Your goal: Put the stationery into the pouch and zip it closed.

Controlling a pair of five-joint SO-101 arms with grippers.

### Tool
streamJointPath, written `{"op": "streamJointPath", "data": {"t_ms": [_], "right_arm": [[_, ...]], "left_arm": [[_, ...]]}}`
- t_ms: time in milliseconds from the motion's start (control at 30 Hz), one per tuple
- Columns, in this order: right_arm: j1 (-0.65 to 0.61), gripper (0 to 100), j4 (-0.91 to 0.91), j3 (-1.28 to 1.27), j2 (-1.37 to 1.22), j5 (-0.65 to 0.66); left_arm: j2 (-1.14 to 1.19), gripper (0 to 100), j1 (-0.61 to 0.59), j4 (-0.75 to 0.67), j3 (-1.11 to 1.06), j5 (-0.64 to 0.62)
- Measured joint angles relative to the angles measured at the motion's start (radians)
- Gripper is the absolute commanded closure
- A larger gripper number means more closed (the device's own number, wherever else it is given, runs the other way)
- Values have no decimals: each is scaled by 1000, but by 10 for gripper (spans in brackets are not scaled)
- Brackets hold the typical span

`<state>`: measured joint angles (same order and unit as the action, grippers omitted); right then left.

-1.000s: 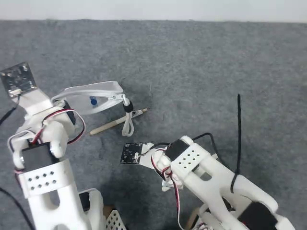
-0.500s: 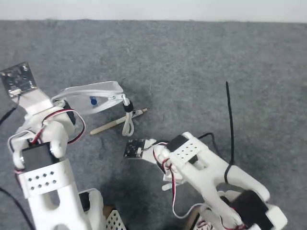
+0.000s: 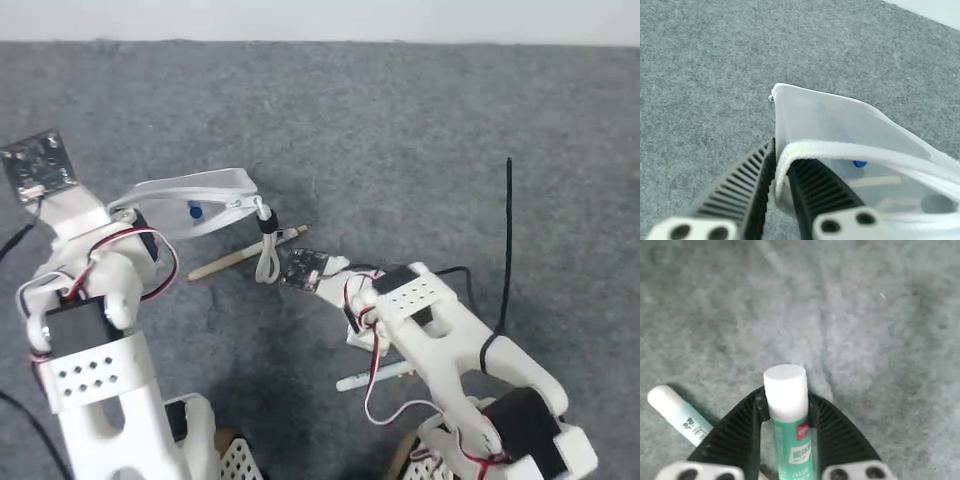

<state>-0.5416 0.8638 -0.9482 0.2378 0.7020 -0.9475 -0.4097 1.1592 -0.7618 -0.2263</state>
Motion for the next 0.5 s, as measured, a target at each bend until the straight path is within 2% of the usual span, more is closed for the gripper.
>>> {"op": "streamJointPath", "data": {"t_ms": [333,500], "right_arm": [[48,992,-11,-3,247,-6],[48,992,-11,9,353,-130]], "left_arm": [[0,989,0,0,0,0],[0,989,0,0,0,0]]}}
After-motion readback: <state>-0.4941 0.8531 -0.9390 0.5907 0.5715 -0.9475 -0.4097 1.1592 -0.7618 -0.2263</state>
